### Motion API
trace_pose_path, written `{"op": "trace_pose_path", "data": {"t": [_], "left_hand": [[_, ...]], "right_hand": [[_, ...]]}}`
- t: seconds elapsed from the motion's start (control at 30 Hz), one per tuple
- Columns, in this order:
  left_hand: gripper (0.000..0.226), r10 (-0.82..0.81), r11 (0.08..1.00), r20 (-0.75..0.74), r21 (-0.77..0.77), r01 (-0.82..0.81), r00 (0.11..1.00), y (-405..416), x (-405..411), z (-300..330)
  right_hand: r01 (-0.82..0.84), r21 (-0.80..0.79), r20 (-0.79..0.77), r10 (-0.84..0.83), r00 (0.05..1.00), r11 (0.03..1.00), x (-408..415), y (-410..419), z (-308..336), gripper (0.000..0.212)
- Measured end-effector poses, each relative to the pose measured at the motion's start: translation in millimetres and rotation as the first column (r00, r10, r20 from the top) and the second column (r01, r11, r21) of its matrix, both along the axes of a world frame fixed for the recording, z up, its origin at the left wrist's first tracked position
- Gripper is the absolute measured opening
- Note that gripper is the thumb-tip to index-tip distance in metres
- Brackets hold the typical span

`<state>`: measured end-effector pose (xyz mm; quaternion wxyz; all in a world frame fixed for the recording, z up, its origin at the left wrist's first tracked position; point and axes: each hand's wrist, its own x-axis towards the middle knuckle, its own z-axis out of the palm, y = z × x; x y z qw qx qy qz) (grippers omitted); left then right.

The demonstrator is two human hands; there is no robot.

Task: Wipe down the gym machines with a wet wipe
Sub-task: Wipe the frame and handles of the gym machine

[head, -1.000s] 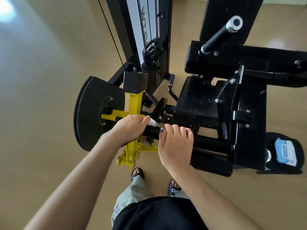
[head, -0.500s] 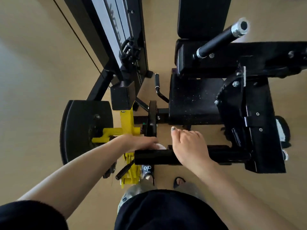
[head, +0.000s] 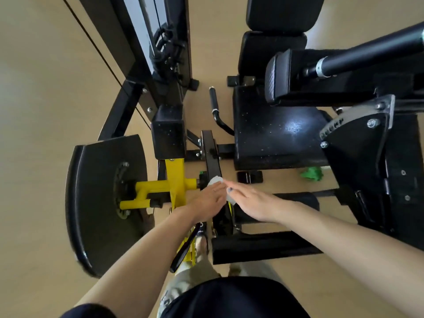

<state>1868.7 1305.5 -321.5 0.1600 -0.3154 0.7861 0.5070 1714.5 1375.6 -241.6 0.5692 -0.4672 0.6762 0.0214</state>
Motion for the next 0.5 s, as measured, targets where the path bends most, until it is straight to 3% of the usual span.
{"op": "trace_pose_path", "data": {"t": [0.07,0.17,0.27,0.33,0.43,0.5], "left_hand": [[0.036,0.156,0.988,-0.12,0.036,-0.153,0.98,1.5,-0.9,-6.5],[0.03,0.437,0.894,-0.16,0.191,-0.406,0.885,3.6,0.8,-17.2],[0.071,0.689,0.694,-0.13,0.403,-0.597,0.713,2.7,7.2,-24.9],[0.086,0.767,0.589,-0.071,0.472,-0.656,0.637,0.2,9.0,-27.0],[0.065,0.863,0.44,-0.012,0.508,-0.741,0.505,-0.9,10.2,-34.0],[0.044,0.923,0.352,-0.007,0.416,-0.839,0.384,-5.1,9.1,-38.0]], "right_hand": [[-0.096,0.001,-0.016,0.096,0.995,0.995,1.9,-6.4,-12.6,0.059],[-0.198,-0.027,-0.021,0.198,0.98,0.98,4.2,-21.9,-29.4,0.058],[-0.212,-0.04,-0.012,0.212,0.977,0.976,6.2,-37.5,-44.4,0.059],[-0.22,-0.02,0.039,0.221,0.975,0.975,7.1,-41.6,-52.8,0.059],[-0.294,-0.052,0.05,0.296,0.954,0.955,4.8,-38.3,-70.9,0.057],[-0.432,-0.103,-0.028,0.431,0.902,0.896,1.5,-32.7,-89.5,0.056]]}}
